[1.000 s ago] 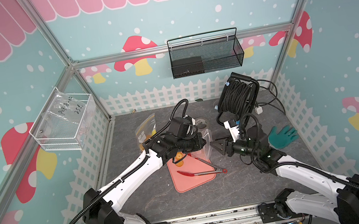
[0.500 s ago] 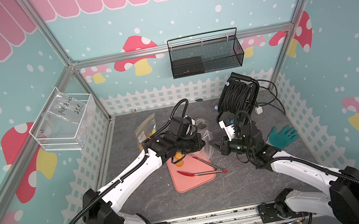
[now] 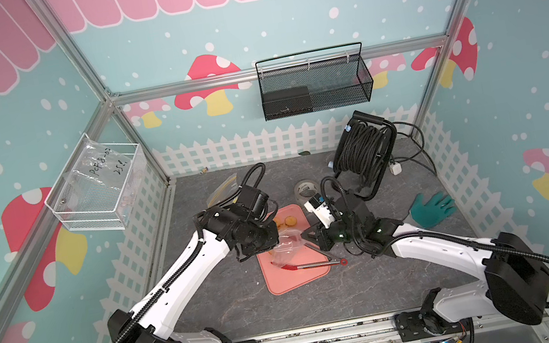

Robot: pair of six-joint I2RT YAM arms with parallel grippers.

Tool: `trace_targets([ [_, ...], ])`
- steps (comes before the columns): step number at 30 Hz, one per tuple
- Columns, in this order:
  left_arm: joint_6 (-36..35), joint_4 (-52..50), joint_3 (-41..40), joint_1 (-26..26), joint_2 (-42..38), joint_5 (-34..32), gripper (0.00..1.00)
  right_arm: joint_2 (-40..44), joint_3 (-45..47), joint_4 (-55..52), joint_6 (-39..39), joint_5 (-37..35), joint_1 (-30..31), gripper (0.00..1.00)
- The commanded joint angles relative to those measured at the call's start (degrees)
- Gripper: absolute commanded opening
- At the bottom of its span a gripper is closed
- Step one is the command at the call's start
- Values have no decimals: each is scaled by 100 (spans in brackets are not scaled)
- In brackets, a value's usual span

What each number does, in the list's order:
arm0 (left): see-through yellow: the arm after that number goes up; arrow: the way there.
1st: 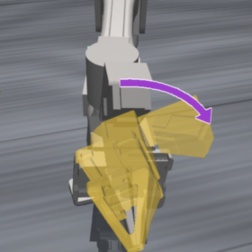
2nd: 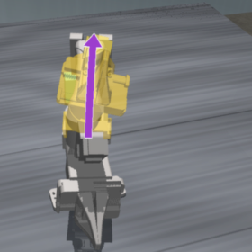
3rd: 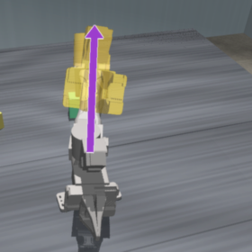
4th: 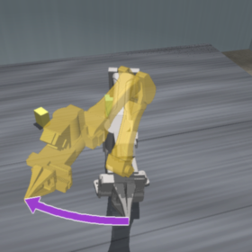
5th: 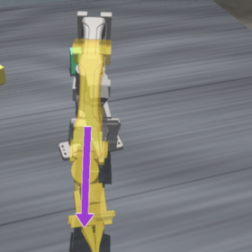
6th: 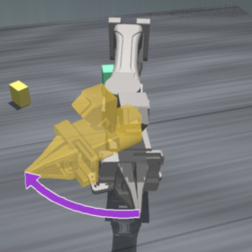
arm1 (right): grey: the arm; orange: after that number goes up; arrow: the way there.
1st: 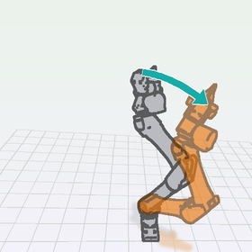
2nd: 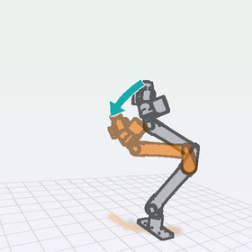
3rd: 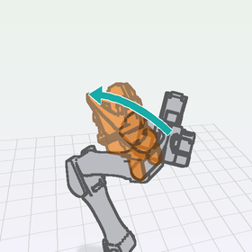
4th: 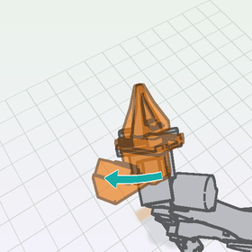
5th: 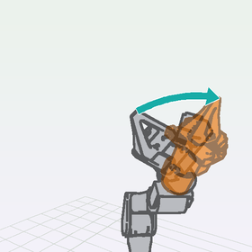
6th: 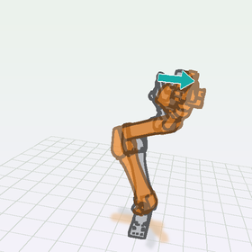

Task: Put the cookies into a resealable bag to prevent moisture
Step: Pick up the ziploc bag from the center of the board, then pick up the clamp from the tray.

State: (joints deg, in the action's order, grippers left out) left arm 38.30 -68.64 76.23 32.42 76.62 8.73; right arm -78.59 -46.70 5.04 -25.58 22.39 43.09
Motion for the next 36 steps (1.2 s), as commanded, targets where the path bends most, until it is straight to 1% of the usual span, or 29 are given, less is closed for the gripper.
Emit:
trace_targets([
  [1, -217, -704, -315, -397, -281, 75, 0, 23, -129, 225, 763, -20, 43, 33],
  [4, -376, -886, -456, -632, -461, 167, 0, 401, 30, 215, 1548, -245, 34, 51],
  [5, -427, -878, -566, -755, -553, 271, 0, 561, 165, 201, 1881, -278, 39, 60],
  [6, -501, -866, -666, -859, -625, 329, 0, 683, 319, 140, 2216, -316, 37, 71],
  [7, -599, -870, -806, -1099, -683, 379, 0, 782, 498, 31, 2547, -380, 34, 79],
  [8, -710, -820, -955, -1267, -748, 446, 0, 842, 647, -62, 2887, -435, 33, 83],
  [10, -929, -573, -1246, -1531, -853, 599, 0, 861, 938, -62, 3286, -419, 34, 91],
  [11, -1027, -481, -1361, -1654, -832, 612, 0, 796, 1051, -23, 3439, -406, 42, 99],
  [15, -1343, -324, -1566, -1959, -562, 777, 0, 388, 1234, 211, 3958, -563, 91, 100],
  [17, -1425, -153, -1626, -2120, -502, 786, 0, 177, 1324, 616, 4211, -805, 141, 100],
  [20, -1513, 43, -1681, -2339, -334, 1114, 0, -268, 1311, 1044, 4600, -741, 203, 100],
  [24, -1600, 93, -1560, -2374, -112, 1229, 0, -854, 1045, 1068, 4817, -645, 238, 100],
  [26, -1615, 123, -1533, -2374, -80, 1272, 0, -1096, 867, 917, 4812, -486, 235, 100],
  [28, -1647, 127, -1525, -2385, -50, 1254, 0, -1370, 649, 628, 4536, -674, 235, 100],
  [29, -1656, 131, -1534, -2389, -36, 1259, 0, -1425, 652, 668, 4363, -786, 235, 100],
  [33, -1677, 149, -1570, -2390, -6, 1306, 0, -1399, 826, 1061, 3883, -850, 235, 99],
  [36, -1719, 149, -1567, -2390, 61, 1350, 0, -1502, 887, 1070, 3763, -902, 218, 100],
])
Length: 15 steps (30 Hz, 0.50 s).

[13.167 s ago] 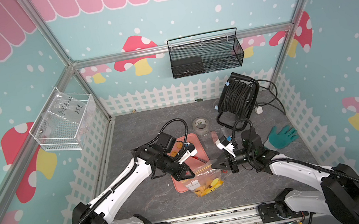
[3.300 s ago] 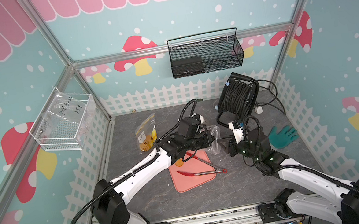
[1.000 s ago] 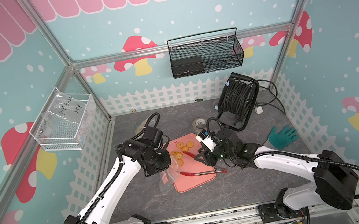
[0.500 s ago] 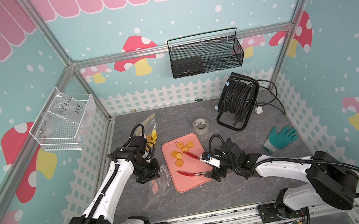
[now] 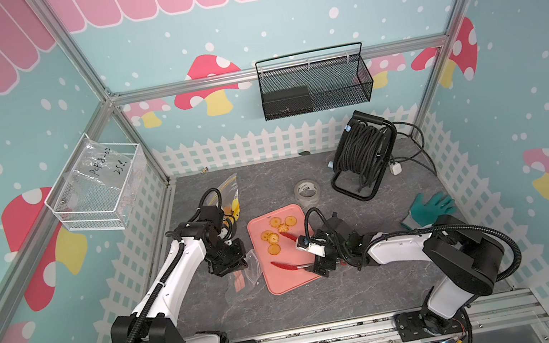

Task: Put the cookies into a resealable bag to prevent moisture
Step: Pick up the clamp from the tray.

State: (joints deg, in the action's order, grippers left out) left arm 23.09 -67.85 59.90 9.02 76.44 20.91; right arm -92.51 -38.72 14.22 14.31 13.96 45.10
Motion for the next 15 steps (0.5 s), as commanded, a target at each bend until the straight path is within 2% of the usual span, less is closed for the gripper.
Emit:
trace_targets([
  [1, -204, 69, 62, -49, 97, 129, 0, -174, 105, 133, -234, 17, 16, 99],
  [9, -238, 64, 193, -49, 211, 177, 0, -479, 48, -99, -311, 288, -52, 91],
  [11, -260, 71, 218, -49, 238, 190, 0, -548, -19, -133, -285, 411, -62, 86],
  [15, -296, 51, 259, -49, 290, 195, 0, -527, -57, 16, -296, 569, -55, 66],
])
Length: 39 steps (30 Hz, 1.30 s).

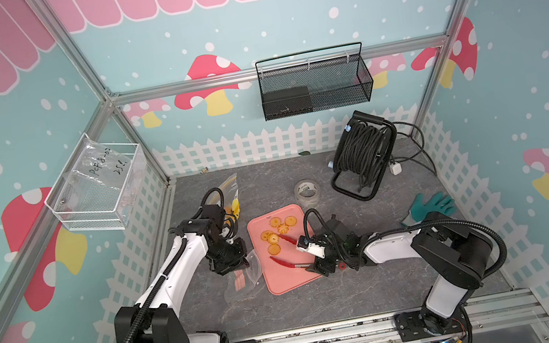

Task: Put the cookies into a resealable bag to prevent moisture
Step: Pick up the clamp from the tray, then pick up the cookie from the tray.

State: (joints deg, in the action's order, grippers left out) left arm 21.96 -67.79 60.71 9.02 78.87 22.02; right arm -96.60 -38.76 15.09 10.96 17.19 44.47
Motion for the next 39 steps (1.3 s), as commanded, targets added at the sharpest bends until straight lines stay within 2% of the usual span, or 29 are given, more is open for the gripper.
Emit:
trace_targets([
  [1, -190, 46, 180, -51, 62, 83, 0, -91, -53, -34, 53, 250, 0, 62],
  [7, -261, -6, 252, -52, 116, 25, 0, 550, 43, -73, -35, 164, 5, 54],
  [15, -376, -77, 332, -57, 232, -9, 0, 1287, -391, -1838, 320, -175, 2, 55],
  [19, -402, -77, 378, -57, 293, 35, 0, 1070, -903, -2842, 627, -171, 18, 57],
  [24, -403, -50, 458, -55, 379, 151, 0, 580, -1694, -3487, 852, -190, 36, 59],
  [32, -407, 79, 461, -49, 412, 315, 0, -274, -2591, -4092, 1007, -412, 115, 66],
  [39, -394, 205, 430, -14, 445, 390, 0, -627, -3078, -4383, 1005, -494, 183, 62],
])
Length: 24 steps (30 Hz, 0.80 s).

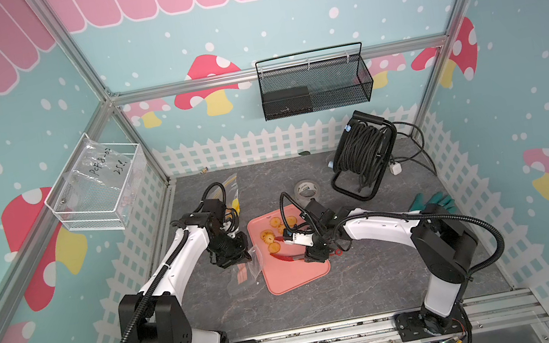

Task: Put the cookies into a resealable bag to prevent moisture
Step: Pick up the cookie from the tray.

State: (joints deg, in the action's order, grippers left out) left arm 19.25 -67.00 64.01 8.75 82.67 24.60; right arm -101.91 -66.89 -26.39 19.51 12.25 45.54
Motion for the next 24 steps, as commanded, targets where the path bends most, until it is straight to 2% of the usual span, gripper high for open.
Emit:
trace_targets([
  [1, -123, 142, 96, 12, 73, 130, 0, -122, -299, -245, 150, -8, 99, 62],
  [8, -152, 208, 86, 28, 139, 132, 0, -388, -695, -769, 177, -221, 226, 58],
  [14, -180, 241, 48, 28, 205, 123, 0, -277, -963, -973, 142, -324, 237, 50],
  [19, -236, 249, 83, 39, 226, 63, 0, 249, -825, -997, 33, -522, 230, 46],
  [24, -293, 245, 87, 39, 267, 71, 0, 1156, -288, -830, -188, -101, 162, 44],
])
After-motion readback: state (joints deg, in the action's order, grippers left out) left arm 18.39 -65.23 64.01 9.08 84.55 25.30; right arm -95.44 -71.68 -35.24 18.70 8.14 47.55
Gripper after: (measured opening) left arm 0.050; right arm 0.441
